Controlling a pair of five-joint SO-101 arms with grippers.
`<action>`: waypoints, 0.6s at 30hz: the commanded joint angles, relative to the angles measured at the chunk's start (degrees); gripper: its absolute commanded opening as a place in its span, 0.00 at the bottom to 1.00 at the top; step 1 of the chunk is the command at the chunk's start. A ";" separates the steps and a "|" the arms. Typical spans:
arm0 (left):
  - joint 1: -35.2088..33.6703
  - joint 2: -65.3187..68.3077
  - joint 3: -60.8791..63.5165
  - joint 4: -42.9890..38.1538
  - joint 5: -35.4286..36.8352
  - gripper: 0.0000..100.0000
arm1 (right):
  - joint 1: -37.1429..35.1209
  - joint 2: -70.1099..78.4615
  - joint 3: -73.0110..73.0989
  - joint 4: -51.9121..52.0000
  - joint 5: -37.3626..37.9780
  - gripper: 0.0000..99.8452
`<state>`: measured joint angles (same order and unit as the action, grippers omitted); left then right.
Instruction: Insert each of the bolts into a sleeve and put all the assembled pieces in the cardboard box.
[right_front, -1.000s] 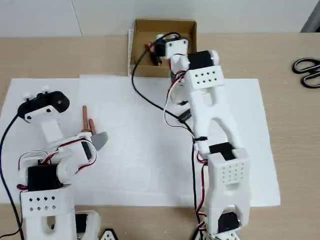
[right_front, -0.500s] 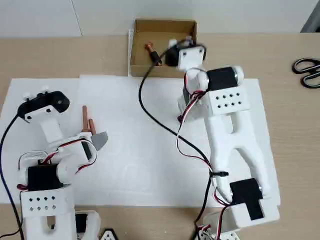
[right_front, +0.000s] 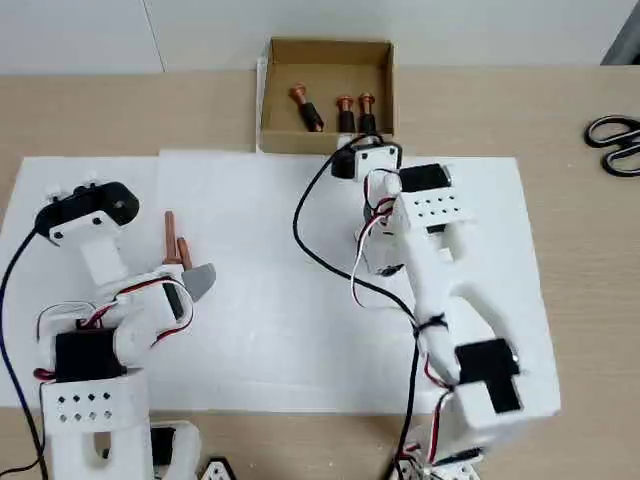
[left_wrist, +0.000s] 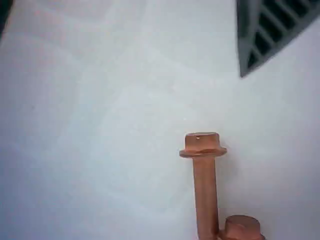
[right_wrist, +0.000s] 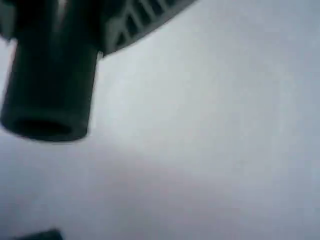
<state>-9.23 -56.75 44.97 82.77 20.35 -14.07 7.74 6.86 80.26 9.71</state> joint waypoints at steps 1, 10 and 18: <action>0.09 -0.44 -0.13 -0.18 -0.53 0.30 | 0.48 2.59 -0.35 -1.63 0.53 0.03; 0.09 -0.44 -0.13 -0.18 -0.53 0.30 | 0.22 5.93 -0.70 -1.98 0.53 0.12; 0.09 -0.44 -0.13 -0.18 -0.53 0.30 | 0.22 6.20 -4.04 0.22 0.53 0.12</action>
<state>-9.23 -56.75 44.97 82.77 20.35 -14.07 14.42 5.36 80.26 9.71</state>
